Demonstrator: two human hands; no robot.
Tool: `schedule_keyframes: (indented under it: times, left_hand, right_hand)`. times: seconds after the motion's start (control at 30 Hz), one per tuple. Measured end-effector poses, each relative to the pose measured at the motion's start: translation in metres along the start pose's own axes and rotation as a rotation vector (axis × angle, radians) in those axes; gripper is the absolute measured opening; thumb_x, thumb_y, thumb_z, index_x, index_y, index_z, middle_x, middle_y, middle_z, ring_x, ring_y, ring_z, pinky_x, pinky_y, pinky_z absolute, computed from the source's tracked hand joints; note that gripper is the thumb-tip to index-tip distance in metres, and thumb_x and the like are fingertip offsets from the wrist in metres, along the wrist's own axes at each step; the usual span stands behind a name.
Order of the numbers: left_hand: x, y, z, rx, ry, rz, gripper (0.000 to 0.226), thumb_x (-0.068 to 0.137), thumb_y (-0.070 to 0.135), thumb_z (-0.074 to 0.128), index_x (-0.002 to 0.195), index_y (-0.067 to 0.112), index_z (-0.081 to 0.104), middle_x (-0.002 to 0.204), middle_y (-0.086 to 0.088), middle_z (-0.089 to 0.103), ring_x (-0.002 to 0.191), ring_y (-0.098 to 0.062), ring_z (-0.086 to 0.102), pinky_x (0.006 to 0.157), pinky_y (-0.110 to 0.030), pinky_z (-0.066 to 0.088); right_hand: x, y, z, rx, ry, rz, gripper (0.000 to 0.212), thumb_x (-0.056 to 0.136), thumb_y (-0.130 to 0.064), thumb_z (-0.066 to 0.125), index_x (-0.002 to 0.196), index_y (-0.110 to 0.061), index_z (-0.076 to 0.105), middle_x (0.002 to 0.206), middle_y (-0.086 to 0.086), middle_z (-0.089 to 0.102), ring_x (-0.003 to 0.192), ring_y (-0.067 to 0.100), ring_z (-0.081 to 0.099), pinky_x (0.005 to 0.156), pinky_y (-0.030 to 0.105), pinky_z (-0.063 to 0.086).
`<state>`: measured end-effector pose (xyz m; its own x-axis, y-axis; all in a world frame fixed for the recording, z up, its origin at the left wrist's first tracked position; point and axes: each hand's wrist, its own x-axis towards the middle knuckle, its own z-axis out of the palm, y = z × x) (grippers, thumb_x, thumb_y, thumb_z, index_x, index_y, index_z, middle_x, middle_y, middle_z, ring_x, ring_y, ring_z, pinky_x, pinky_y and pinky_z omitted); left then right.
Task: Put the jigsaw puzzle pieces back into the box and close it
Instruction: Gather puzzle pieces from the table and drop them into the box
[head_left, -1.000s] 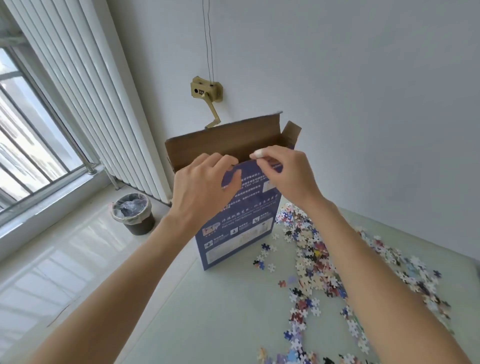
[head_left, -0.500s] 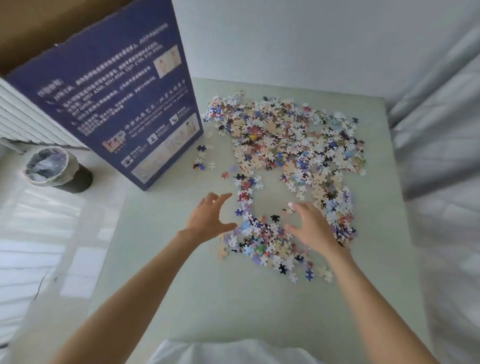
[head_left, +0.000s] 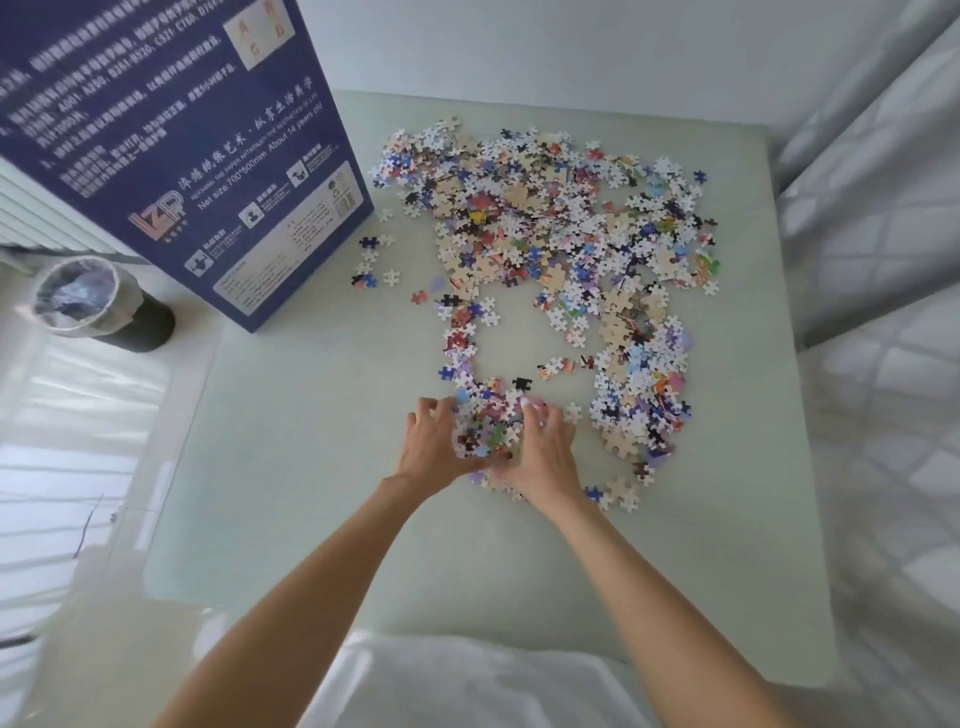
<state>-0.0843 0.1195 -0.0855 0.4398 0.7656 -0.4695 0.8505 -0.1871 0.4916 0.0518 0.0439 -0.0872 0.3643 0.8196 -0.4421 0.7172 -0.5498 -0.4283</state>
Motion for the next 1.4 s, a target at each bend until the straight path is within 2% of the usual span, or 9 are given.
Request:
schedule_keyframes:
  times: [0.2, 0.3, 0.43, 0.6, 0.87, 1.07, 1.17, 1.3, 1.4]
  left_hand:
    - [0.006, 0.005, 0.008, -0.004, 0.025, 0.052, 0.073, 0.075, 0.031, 0.076, 0.137, 0.019, 0.039, 0.133, -0.005, 0.041, 0.122, -0.023, 0.039, 0.102, -0.029, 0.031]
    - [0.008, 0.002, 0.007, -0.016, 0.036, 0.079, 0.068, 0.074, 0.027, 0.077, 0.134, 0.022, 0.043, 0.127, -0.003, 0.046, 0.118, -0.022, 0.044, 0.098, -0.027, 0.035]
    - [0.002, -0.002, 0.005, 0.032, 0.128, 0.060, 0.075, 0.072, 0.031, 0.078, 0.136, 0.022, 0.039, 0.134, -0.004, 0.038, 0.121, -0.023, 0.037, 0.097, -0.030, 0.039]
    - [-0.005, -0.011, 0.004, 0.058, 0.125, -0.052, 0.083, 0.070, 0.040, 0.078, 0.139, 0.021, 0.035, 0.132, -0.005, 0.035, 0.121, -0.024, 0.036, 0.097, -0.031, 0.038]
    - [-0.003, -0.006, 0.008, -0.002, -0.010, 0.018, 0.084, 0.070, 0.030, 0.080, 0.140, 0.021, 0.033, 0.132, -0.006, 0.035, 0.117, -0.024, 0.044, 0.096, -0.028, 0.037]
    - [0.004, -0.006, 0.006, 0.060, -0.058, 0.041, 0.081, 0.074, 0.032, 0.077, 0.139, 0.016, 0.032, 0.114, -0.009, 0.050, 0.104, -0.025, 0.048, 0.079, -0.026, 0.034]
    - [0.006, -0.006, 0.004, 0.039, -0.075, 0.046, 0.077, 0.077, 0.034, 0.073, 0.140, 0.016, 0.033, 0.112, -0.008, 0.052, 0.102, -0.026, 0.051, 0.079, -0.028, 0.038]
    - [0.007, -0.004, 0.003, -0.025, -0.022, 0.059, 0.063, 0.082, 0.042, 0.067, 0.135, 0.020, 0.041, 0.111, -0.004, 0.057, 0.100, -0.024, 0.056, 0.079, -0.030, 0.043]
    - [0.009, -0.004, 0.003, -0.046, 0.044, 0.064, 0.047, 0.083, 0.032, 0.067, 0.126, 0.022, 0.053, 0.106, -0.005, 0.062, 0.095, -0.027, 0.059, 0.075, -0.031, 0.044]
  right_hand:
    - [0.019, 0.000, 0.000, -0.052, 0.001, -0.178, 0.084, 0.074, -0.032, 0.076, 0.139, -0.013, 0.026, 0.137, 0.012, 0.032, 0.123, 0.028, 0.034, 0.089, 0.036, 0.046]
    - [0.031, 0.005, -0.007, -0.220, 0.006, -0.265, 0.092, 0.068, -0.044, 0.077, 0.139, -0.014, 0.027, 0.139, 0.013, 0.030, 0.121, 0.026, 0.034, 0.093, 0.033, 0.043]
    - [0.047, 0.005, -0.018, -0.349, -0.066, -0.351, 0.115, 0.057, -0.059, 0.076, 0.146, -0.020, 0.015, 0.152, 0.011, 0.012, 0.135, 0.029, 0.018, 0.104, 0.042, 0.027]
    - [0.049, -0.008, -0.016, -0.408, -0.151, -0.471, 0.100, 0.064, -0.051, 0.075, 0.142, -0.016, 0.025, 0.141, 0.007, 0.031, 0.124, 0.026, 0.032, 0.101, 0.038, 0.035]
    - [0.034, -0.005, -0.005, -0.251, -0.105, -0.299, 0.064, 0.072, -0.041, 0.075, 0.117, -0.010, 0.040, 0.115, 0.008, 0.050, 0.102, 0.023, 0.044, 0.079, 0.033, 0.048]
    - [0.028, -0.002, -0.013, -0.151, -0.107, -0.263, 0.060, 0.077, -0.043, 0.069, 0.121, -0.009, 0.047, 0.113, 0.005, 0.052, 0.103, 0.022, 0.051, 0.075, 0.026, 0.042]
    - [0.026, -0.001, -0.017, -0.109, -0.125, -0.236, 0.055, 0.079, -0.039, 0.069, 0.121, -0.008, 0.051, 0.109, 0.006, 0.058, 0.097, 0.021, 0.055, 0.070, 0.024, 0.036]
    - [0.025, 0.000, -0.016, -0.043, -0.120, -0.214, 0.054, 0.078, -0.040, 0.069, 0.119, -0.008, 0.055, 0.108, 0.008, 0.061, 0.102, 0.024, 0.057, 0.078, 0.029, 0.043]
    - [0.023, 0.003, -0.016, 0.006, -0.107, -0.192, 0.057, 0.080, -0.038, 0.068, 0.127, -0.010, 0.053, 0.116, 0.009, 0.060, 0.110, 0.025, 0.052, 0.089, 0.032, 0.042]
